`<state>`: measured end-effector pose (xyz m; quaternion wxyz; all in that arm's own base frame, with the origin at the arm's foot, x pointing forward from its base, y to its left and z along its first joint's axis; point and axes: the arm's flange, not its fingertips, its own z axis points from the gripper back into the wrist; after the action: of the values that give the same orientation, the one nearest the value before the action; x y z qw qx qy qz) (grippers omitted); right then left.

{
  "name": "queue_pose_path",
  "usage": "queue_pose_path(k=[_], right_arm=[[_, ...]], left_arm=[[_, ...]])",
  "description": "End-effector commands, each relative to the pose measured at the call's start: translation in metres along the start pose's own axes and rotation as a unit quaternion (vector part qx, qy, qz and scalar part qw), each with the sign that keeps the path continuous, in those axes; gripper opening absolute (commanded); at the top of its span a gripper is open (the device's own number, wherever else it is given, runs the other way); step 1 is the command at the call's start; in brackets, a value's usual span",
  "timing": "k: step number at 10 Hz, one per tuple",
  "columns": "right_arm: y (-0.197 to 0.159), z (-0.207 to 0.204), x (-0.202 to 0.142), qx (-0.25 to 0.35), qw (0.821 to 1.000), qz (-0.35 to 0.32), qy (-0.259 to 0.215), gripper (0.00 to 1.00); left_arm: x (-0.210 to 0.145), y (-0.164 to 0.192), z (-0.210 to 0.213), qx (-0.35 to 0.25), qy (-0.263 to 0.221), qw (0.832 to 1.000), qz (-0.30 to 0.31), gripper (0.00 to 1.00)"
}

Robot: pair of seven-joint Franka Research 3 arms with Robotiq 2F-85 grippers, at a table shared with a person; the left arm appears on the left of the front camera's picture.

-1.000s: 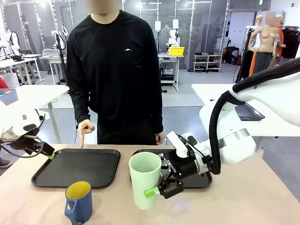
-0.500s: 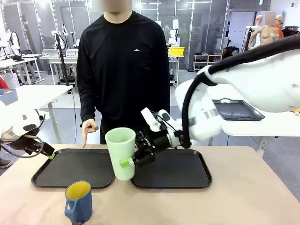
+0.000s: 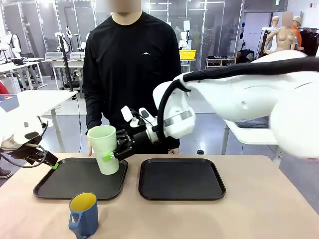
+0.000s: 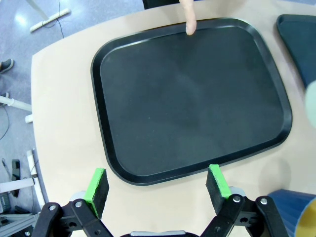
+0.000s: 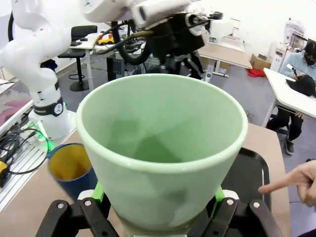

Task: Sort and store the cups by type.
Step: Place the picked Reusable plastic cup into the Flat Tray indicated by the person.

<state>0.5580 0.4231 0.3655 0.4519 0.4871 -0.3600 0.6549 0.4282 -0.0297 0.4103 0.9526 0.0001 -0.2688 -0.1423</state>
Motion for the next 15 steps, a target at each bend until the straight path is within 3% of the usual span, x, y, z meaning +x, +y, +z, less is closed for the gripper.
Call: queue_pose_path(k=[1, 6, 15], right_arm=[[-0.041, -0.023, 0.003, 0.005, 1.000, -0.016, -0.003, 0.86], [-0.089, -0.061, -0.029, -0.019, 0.999, -0.012, -0.039, 0.86], [-0.100, -0.087, -0.087, -0.079, 0.995, -0.028, -0.057, 0.86]], left_arm=[[0.000, 0.002, 0.000, -0.002, 0.001, 1.000, 0.002, 1.00], [0.000, 0.002, 0.000, -0.002, 0.001, 1.000, 0.002, 1.00], [0.000, 0.002, 0.000, -0.002, 0.001, 1.000, 0.002, 1.00]])
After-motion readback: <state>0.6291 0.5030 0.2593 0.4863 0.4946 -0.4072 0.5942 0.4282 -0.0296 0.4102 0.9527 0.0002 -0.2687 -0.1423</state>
